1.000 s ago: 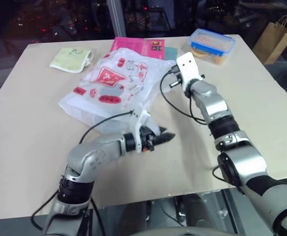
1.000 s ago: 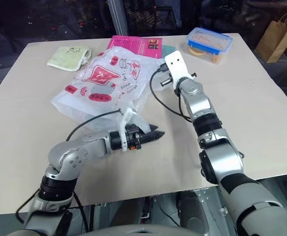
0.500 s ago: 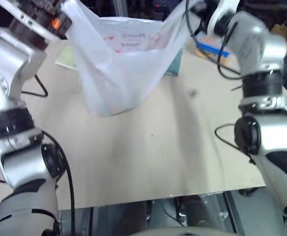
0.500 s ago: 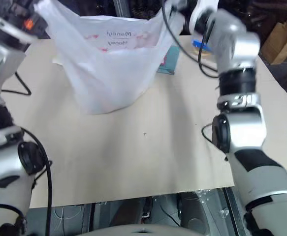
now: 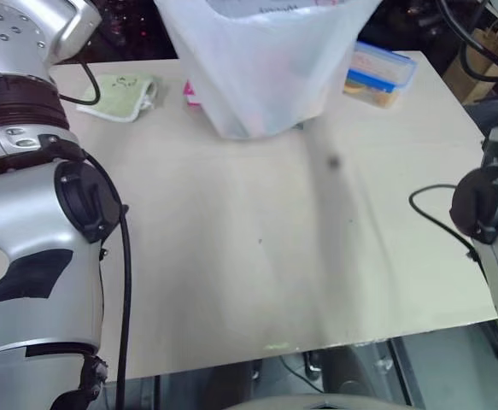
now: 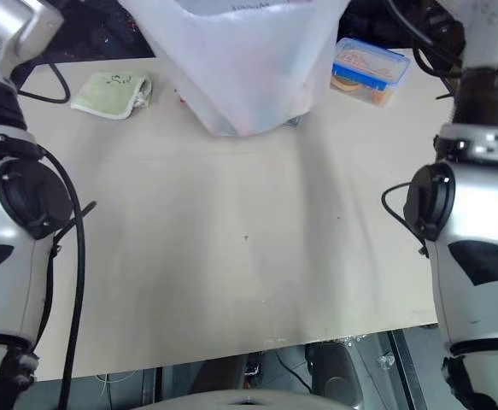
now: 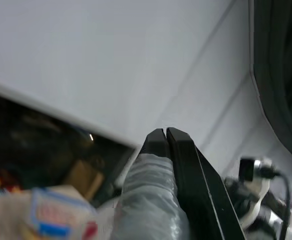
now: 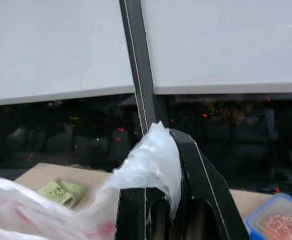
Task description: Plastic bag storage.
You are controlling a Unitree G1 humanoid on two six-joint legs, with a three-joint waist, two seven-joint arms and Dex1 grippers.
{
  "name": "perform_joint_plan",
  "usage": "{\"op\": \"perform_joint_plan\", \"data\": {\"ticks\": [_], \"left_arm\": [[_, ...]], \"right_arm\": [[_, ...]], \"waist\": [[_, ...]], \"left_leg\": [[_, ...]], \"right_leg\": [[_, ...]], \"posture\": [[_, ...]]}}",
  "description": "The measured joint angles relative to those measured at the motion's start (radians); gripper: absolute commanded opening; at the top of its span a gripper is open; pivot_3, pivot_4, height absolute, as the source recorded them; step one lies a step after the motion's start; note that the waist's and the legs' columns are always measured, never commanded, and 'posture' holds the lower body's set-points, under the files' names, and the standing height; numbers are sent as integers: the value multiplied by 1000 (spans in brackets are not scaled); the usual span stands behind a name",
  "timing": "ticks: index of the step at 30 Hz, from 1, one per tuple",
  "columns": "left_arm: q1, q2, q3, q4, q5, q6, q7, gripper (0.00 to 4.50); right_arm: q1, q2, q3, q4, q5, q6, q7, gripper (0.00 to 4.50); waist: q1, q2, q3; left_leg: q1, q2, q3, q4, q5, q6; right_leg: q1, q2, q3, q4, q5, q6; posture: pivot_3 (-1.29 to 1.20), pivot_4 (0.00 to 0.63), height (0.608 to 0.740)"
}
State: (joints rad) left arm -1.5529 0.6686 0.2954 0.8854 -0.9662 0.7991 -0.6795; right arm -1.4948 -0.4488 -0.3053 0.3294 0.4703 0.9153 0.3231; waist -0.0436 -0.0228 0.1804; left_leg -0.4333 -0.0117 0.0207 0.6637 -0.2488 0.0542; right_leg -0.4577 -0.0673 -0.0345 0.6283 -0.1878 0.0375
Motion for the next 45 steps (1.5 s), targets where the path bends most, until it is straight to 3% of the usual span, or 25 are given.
{"op": "perform_joint_plan", "data": {"ticks": [4, 6, 9, 14, 19, 23, 26, 27, 28, 30, 32, 34, 36, 41, 45], "left_arm": [[37, 7, 7, -62, 36, 56, -33, 47], [124, 37, -17, -184, 43, 105, -80, 47], [421, 122, -59, -516, 13, 247, -166, 47], [813, 108, -20, -919, -116, 406, -116, 47], [1089, 84, 47, -1157, -168, 407, -54, 47], [1346, 77, -64, -1259, 30, 241, -47, 47], [1442, 76, -143, -1262, 201, 63, -62, 47], [1454, 67, -151, -1256, 229, 24, -69, 536], [1469, 63, -151, -1254, 243, -7, -82, 748], [1518, 63, -144, -1254, 268, -80, -118, 1560], [1554, 62, -128, -1255, 281, -127, -134, 2539], [1632, 63, -74, -1278, 287, -164, -145, 3444], [1768, 71, 18, -1309, 307, -203, -150, 4287], [1889, 78, 153, -1328, 328, -270, -171, 4433], [1926, 91, 233, -1306, 305, -253, -194, 4433]], "right_arm": [[99, -15, -35, -205, 55, 137, -66, 0], [185, -24, -60, -324, 92, 225, -81, 0], [452, -35, -106, -601, 184, 425, -97, 0], [792, -17, -146, -952, 311, 672, -91, 0], [1090, -81, -104, -1113, 353, 680, -62, 0], [1385, -193, 101, -1100, 222, 485, -45, 0], [1458, -211, 171, -1020, 117, 321, -41, 0], [1467, -210, 181, -1003, 96, 273, -31, 556], [1480, -215, 188, -995, 79, 229, -19, 793], [1529, -224, 190, -981, 44, 111, 28, 1682], [1567, -233, 183, -981, 36, 20, 84, 2697], [1631, -240, 107, -1021, 83, -28, 164, 3642], [1749, -296, -68, -1103, 173, -64, 298, 4487], [1925, -330, -320, -1158, 294, -113, 493, 4500], [2040, -346, -455, -1149, 295, -163, 603, 4500]], "waist": [[1, 1, 1], [1, 2, 0], [3, 4, -3], [18, 4, -2], [31, 5, -4], [34, 4, -3], [34, 4, -4], [35, 4, -4], [35, 4, -4], [37, 4, -4], [39, 4, -4], [38, 4, -4], [38, 5, -4], [61, 3, -7], [64, 2, -8]], "left_leg": [[1, 0, 0, 1, 0, 0], [3, 0, 1, 2, 0, 0], [3, 1, 2, 5, -2, 2], [4, 0, 1, 13, -2, 3], [23, 0, 2, 15, -7, 10], [27, -1, 3, 16, -6, 9], [32, 0, 6, 16, -6, 9], [32, 1, 6, 16, -6, 9], [32, 2, 6, 16, -6, 9], [32, 3, 5, 15, -7, 9], [30, 4, 5, 14, -7, 9], [28, 4, 5, 13, -7, 9], [26, 5, 5, 12, -8, 10], [25, 6, 2, 12, -8, 10], [25, 6, 1, 12, -11, 6]], "right_leg": [[0, -1, 1, 4, 0, 0], [0, -1, 3, 6, 0, 0], [1, -3, 7, 10, -1, 0], [2, -4, 7, 13, -1, 0], [22, -5, 8, 12, -2, 0], [26, -4, 8, 11, -5, -1], [30, -7, 10, 11, -6, 0], [29, -7, 9, 11, -6, 0], [29, -7, 9, 10, -6, 0], [28, -6, 9, 10, -6, 0], [27, -5, 10, 9, -6, -3], [25, -5, 11, 8, -5, -4], [24, -5, 10, 5, -5, -4], [27, -6, 5, -2, -7, -1], [27, -7, 3, -2, -7, -1]], "posture": [[0, 150, 740], [0, 150, 740], [0, 150, 740], [0, 150, 740], [0, 150, 740], [0, 150, 740], [0, 150, 740], [0, 150, 740], [0, 150, 740], [0, 150, 740], [0, 150, 740], [0, 150, 740], [0, 150, 740], [0, 150, 740], [0, 150, 740]]}}
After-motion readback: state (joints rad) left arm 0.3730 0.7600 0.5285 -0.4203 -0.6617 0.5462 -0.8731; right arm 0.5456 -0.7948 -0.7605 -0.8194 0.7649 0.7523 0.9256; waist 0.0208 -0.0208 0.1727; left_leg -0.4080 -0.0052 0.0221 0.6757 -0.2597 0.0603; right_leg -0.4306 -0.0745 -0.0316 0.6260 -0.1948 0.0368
